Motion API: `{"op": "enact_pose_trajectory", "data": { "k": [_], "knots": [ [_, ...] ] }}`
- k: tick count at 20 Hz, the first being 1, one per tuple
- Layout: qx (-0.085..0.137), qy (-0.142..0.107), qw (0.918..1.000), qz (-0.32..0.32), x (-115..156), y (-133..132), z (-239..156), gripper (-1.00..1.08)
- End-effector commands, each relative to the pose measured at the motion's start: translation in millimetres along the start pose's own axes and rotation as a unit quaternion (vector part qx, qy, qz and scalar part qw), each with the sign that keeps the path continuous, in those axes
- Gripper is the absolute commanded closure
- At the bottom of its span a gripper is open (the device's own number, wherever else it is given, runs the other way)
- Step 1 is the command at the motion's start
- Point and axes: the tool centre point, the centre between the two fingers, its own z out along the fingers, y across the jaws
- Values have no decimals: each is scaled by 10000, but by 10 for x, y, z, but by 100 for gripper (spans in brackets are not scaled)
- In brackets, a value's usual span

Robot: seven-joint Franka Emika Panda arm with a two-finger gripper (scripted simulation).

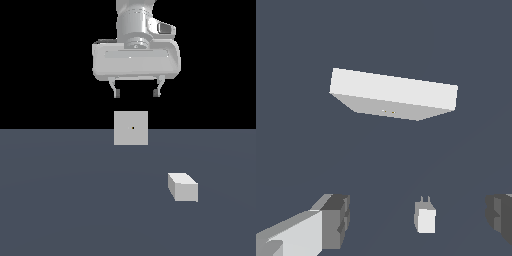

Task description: Plug the charger into the wall socket.

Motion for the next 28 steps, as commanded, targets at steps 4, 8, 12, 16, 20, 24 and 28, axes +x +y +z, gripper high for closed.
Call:
{"op": "enact_pose_trajectory", "data": {
  "k": [4,8,12,16,20,24,28],
  "knots": [
    [1,4,10000,3,-12,6,11,-92],
    [6,21,10000,19,-69,33,62,-92],
    [15,54,10000,49,-173,84,157,-92],
    [28,103,9999,93,-326,159,299,-92],
    [45,167,9997,151,-527,255,491,-92],
    [64,237,9995,214,-742,357,706,-92],
    [79,295,9992,266,-916,441,889,-92]
  ]
}}
